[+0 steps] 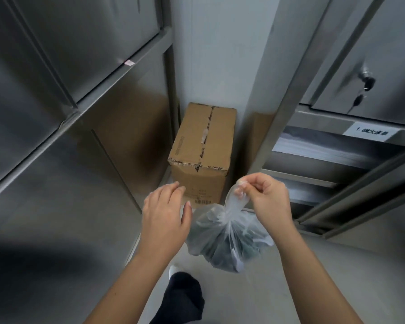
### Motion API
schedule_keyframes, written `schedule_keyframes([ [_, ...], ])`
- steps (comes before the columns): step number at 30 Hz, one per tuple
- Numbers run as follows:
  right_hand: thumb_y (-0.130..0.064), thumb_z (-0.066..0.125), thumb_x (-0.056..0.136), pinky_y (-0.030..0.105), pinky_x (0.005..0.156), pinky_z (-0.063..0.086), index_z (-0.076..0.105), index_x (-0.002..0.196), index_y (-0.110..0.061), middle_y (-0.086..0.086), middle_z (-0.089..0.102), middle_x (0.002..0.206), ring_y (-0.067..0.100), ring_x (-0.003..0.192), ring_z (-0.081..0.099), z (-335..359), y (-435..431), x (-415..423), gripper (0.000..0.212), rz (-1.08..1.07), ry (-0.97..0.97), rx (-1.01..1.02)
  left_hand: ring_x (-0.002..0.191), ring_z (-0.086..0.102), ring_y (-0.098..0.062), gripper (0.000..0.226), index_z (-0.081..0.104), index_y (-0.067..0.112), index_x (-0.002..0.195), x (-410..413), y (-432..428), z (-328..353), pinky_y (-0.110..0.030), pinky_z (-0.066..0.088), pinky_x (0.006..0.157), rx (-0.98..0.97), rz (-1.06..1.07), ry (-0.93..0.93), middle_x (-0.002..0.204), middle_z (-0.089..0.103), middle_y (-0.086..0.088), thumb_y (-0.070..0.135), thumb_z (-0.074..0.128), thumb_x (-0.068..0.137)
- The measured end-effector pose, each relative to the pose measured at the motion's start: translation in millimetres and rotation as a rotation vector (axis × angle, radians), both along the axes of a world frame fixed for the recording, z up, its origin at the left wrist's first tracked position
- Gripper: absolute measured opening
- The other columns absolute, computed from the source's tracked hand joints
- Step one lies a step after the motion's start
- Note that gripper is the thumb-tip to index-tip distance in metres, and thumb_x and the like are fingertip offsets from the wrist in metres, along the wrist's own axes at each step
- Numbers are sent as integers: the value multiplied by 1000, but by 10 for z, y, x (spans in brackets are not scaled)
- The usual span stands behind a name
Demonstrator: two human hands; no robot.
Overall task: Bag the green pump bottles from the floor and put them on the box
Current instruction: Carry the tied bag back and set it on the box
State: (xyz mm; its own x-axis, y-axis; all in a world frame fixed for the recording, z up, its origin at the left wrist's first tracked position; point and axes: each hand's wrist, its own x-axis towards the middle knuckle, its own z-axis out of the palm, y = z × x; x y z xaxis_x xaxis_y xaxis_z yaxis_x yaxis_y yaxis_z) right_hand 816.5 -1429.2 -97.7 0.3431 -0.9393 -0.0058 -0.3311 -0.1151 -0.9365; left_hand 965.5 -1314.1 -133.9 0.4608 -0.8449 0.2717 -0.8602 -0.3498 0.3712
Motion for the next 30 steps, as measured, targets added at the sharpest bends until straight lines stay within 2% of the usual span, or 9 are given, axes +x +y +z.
schedule_keyframes([
  [3, -6, 60, 84, 10, 60, 47, 63, 62, -29, -8, 66, 58, 1, 63, 60, -37, -272, 290, 32, -12, 32, 29, 101, 61, -26, 33, 64, 8, 105, 324, -385, 21, -43, 46, 89, -12, -43, 0, 107, 67, -8, 26, 47, 83],
  [6, -6, 59, 84, 16, 64, 48, 64, 64, -27, -5, 67, 65, 12, 70, 62, -47, -565, 534, 29, -50, 39, 26, 103, 60, -24, 39, 63, 10, 106, 627, -739, 16, -41, 45, 90, -9, -97, -2, 109, 66, -6, 31, 38, 85],
  [11, -4, 59, 84, 4, 58, 44, 64, 66, -25, -10, 65, 65, -5, 62, 58, 6, -1101, 934, 29, -74, 19, -14, 107, 58, -24, 40, 62, 11, 108, 1054, -1238, 0, -41, 42, 93, -17, -110, 15, 112, 64, -6, 31, 37, 86],
  [16, -5, 58, 85, 5, 62, 45, 66, 70, -20, -5, 66, 69, -3, 65, 58, 9, -1692, 1353, 23, -54, -13, -56, 107, 58, -24, 40, 63, 10, 107, 1415, -1767, -14, -42, 42, 93, -41, -93, 9, 111, 64, -7, 31, 38, 85],
  [19, -5, 58, 85, 7, 58, 45, 67, 71, -18, -1, 67, 68, 0, 63, 59, 9, -2084, 1657, 21, -34, -38, -73, 107, 58, -25, 40, 62, 8, 108, 1658, -2166, 4, -43, 42, 93, -63, -80, -15, 112, 64, -8, 31, 38, 85],
  [21, -4, 58, 85, 9, 57, 47, 67, 72, -16, 2, 67, 68, 3, 62, 59, -2, -2365, 1866, 20, -18, -69, -67, 108, 57, -26, 40, 62, 8, 107, 1826, -2456, 13, -43, 42, 94, -73, -71, -37, 112, 64, -9, 29, 38, 85],
  [24, -4, 59, 84, 21, 69, 52, 67, 71, -20, 4, 68, 70, 11, 69, 63, 7, -2822, 2167, 22, 13, -95, -44, 109, 57, -26, 39, 62, 8, 109, 2067, -2874, 60, -45, 42, 94, -60, -50, -44, 114, 63, -9, 29, 39, 85],
  [26, -3, 59, 83, 28, 70, 53, 66, 68, -22, 4, 68, 70, 16, 70, 63, 7, -3119, 2347, 25, 29, -105, -46, 110, 57, -26, 36, 62, 8, 109, 2219, -3140, 73, -45, 42, 95, -52, -37, -50, 115, 63, -9, 26, 44, 85],
  [30, -3, 61, 82, 29, 66, 51, 64, 61, -28, -9, 67, 57, 15, 66, 63, -19, -3672, 2689, 33, 35, -132, -40, 110, 57, -27, 33, 62, 7, 109, 2500, -3581, 66, -46, 42, 95, -57, -14, -65, 114, 64, -9, 23, 50, 83],
])
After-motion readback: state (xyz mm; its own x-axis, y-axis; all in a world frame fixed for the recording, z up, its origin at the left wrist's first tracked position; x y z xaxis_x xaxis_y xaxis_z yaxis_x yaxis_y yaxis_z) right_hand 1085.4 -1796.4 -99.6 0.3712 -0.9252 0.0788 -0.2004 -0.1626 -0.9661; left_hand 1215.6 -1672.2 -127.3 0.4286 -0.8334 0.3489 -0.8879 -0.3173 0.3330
